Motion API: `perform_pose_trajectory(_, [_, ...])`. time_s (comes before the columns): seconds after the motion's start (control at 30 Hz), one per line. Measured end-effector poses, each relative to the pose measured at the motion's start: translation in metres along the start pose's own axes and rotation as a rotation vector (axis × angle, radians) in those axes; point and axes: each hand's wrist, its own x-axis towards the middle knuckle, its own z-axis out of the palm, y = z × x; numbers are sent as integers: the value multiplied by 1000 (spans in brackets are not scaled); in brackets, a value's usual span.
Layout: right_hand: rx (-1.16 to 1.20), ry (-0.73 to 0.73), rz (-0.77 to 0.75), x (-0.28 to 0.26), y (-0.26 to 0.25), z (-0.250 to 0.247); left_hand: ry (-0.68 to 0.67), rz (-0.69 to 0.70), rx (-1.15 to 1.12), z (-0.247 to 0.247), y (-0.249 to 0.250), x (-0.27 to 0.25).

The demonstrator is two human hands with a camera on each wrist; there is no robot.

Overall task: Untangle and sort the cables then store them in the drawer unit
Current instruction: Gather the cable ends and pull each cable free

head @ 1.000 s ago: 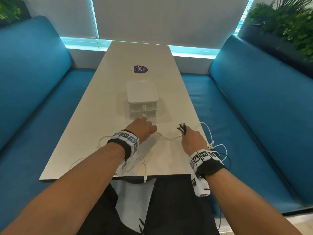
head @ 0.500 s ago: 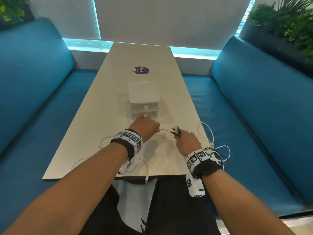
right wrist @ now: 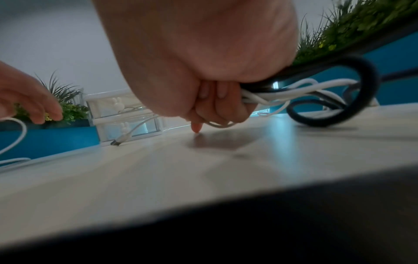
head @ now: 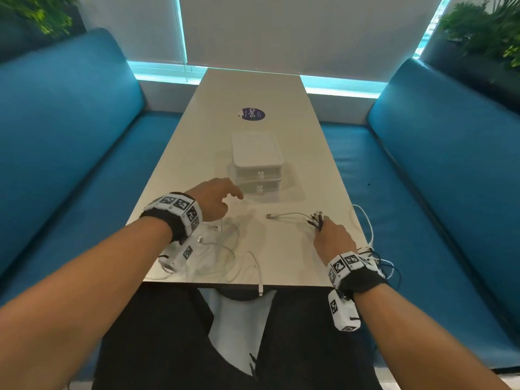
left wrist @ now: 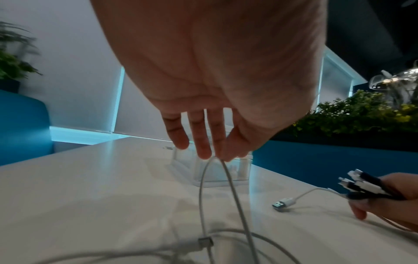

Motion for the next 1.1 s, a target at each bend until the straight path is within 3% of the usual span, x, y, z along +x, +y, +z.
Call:
perform_pose_trajectory(0.17, [-55, 19, -9, -2, 2, -1, -18, -65, -65, -5, -11, -19])
perform_pose_trajectory(0.27, [-105, 43, 22, -3, 8, -10, -136, -53, 71, 9, -11, -24])
perform_pose_trajectory(0.37, [-115, 46, 100, -3, 19, -19, -156, -78, 122, 26, -13, -20])
perform_pose_trajectory(0.47, [-124, 39, 153, -3, 36, -23, -125, -66, 139, 37, -5, -11])
perform_pose_trajectory(0.6, [-101, 34, 215, -3, 50, -28, -67, -69, -9, 42, 3, 0])
perform_pose_trajectory(0.7, [-62, 41, 233, -3, 50, -29, -16, 36, -53, 46, 9, 8])
perform_pose_trajectory(0.83, [4, 89, 195, -3, 42, -33, 57, 70, -68, 45, 15, 11])
perform_pose_trajectory(1.0, [113, 151, 117, -6, 26, -39, 20, -1, -17, 38, 10, 9])
perform_pose_trajectory(1.1, [165, 155, 70, -11, 22, -37, 226, -3, -9, 32, 12, 7])
